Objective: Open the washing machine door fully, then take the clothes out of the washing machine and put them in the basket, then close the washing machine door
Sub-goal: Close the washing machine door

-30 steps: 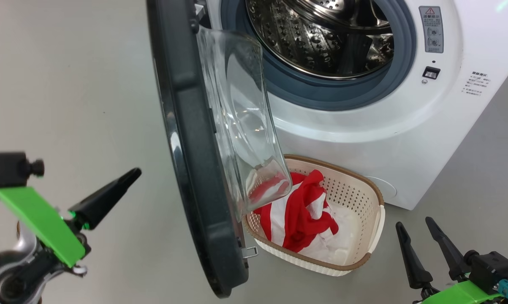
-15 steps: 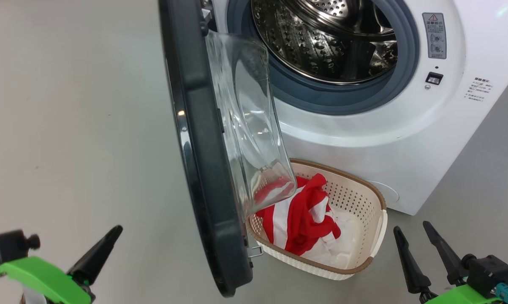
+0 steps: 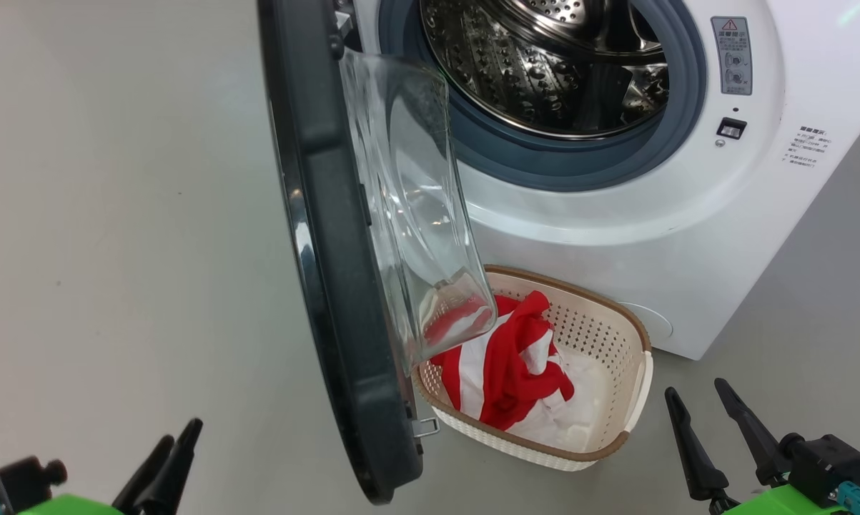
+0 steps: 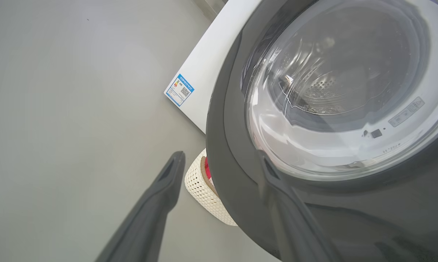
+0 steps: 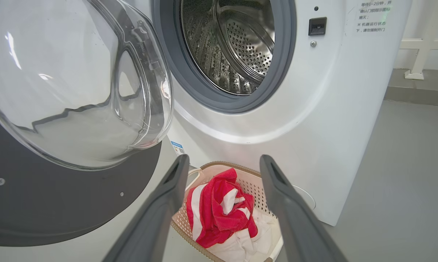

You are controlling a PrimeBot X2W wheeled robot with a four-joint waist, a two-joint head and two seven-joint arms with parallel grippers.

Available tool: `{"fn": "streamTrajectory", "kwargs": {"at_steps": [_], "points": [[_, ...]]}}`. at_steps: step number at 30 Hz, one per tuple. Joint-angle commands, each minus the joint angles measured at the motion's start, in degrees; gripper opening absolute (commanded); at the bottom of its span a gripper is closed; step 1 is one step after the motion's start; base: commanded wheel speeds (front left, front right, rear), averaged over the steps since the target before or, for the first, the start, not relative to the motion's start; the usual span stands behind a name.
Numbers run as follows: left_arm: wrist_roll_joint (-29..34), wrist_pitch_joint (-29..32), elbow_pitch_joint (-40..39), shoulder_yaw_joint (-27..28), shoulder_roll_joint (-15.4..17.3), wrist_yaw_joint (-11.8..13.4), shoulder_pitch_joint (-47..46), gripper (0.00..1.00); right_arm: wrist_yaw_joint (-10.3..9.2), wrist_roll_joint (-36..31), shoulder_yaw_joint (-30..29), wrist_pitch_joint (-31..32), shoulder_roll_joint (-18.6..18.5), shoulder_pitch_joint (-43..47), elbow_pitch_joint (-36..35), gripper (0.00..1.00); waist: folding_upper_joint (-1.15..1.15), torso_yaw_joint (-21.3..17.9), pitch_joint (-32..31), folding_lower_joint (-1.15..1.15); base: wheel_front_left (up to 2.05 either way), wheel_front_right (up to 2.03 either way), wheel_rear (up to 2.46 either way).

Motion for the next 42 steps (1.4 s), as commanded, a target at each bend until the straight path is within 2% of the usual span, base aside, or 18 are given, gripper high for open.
{"fn": "streamTrajectory", "kwargs": {"at_steps": [1, 6, 10, 12, 18, 28, 29, 34, 37, 42], "points": [[0.9, -1.4, -0.1, 1.7, 1.8, -0.4, -0.6, 1.00, 0.36, -0.5, 1.1, -0.4, -0.9, -0.8, -1.1, 1.00, 0.00, -0.1, 0.0, 0.00, 0.00, 0.00, 0.00], [3.2, -4.5, 2.9, 0.1, 0.5, -0.4, -0.3, 1.00, 0.36, -0.4, 1.1, -0.4, -0.9, -0.5, -1.0, 1.00, 0.00, -0.3, -0.2, 0.00, 0.00, 0.00, 0.00], [8.1, -5.5, 6.2, 0.3, -0.9, -0.4, -0.1, 1.00, 0.36, -0.3, 1.0, -0.4, -0.9, -0.3, -0.9, 1.00, 0.00, -0.4, -0.5, 0.00, 0.00, 0.00, 0.00], [11.5, -5.5, 7.1, 3.6, -2.5, -0.4, -0.2, 1.00, 0.36, -0.3, 0.8, -0.4, -0.9, -0.1, -0.9, 1.00, 0.00, -0.5, -0.6, 0.00, 0.00, 0.00, 0.00], [27.2, -5.6, 8.0, 13.2, -8.1, -0.4, 2.0, 1.00, 0.36, -0.3, 0.4, -0.4, -1.0, 0.3, -1.0, 1.00, 0.00, -0.6, -1.3, 0.00, 0.00, 0.00, 0.00], [53.7, -5.6, 0.7, 29.2, -18.4, -0.4, 6.3, 1.00, 0.36, -0.4, -1.1, -0.4, -0.9, 0.6, -1.4, 1.00, 0.00, -1.1, -1.3, 0.00, 0.00, 0.00, 0.00], [53.7, -5.6, 0.7, 29.2, -18.4, -0.4, 6.3, 1.00, 0.36, -0.4, -1.1, -0.4, -0.9, 0.6, -1.4, 1.00, 0.00, -1.1, -1.3, 0.00, 0.00, 0.00, 0.00], [64.4, -5.6, -3.5, 34.0, -22.5, -0.4, 7.3, 1.00, 0.36, -0.6, -1.9, -0.4, -1.0, 0.6, -1.8, 1.00, 0.00, -1.2, -0.9, 0.00, 0.00, 0.00, 0.00], [69.6, -5.6, -5.4, 35.3, -23.8, -0.4, 7.7, 1.00, 0.36, -0.6, -2.4, -0.4, -1.0, 0.6, -2.0, 1.00, 0.00, -1.3, -0.9, 0.00, 0.00, 0.00, 0.00], [73.6, -5.6, -6.1, 36.7, -26.0, -0.4, 8.9, 1.00, 0.36, -0.7, -2.6, -0.4, -1.0, 0.9, -1.9, 1.00, 0.00, -1.5, -0.8, 0.00, 0.00, 0.00, 0.00]]}}
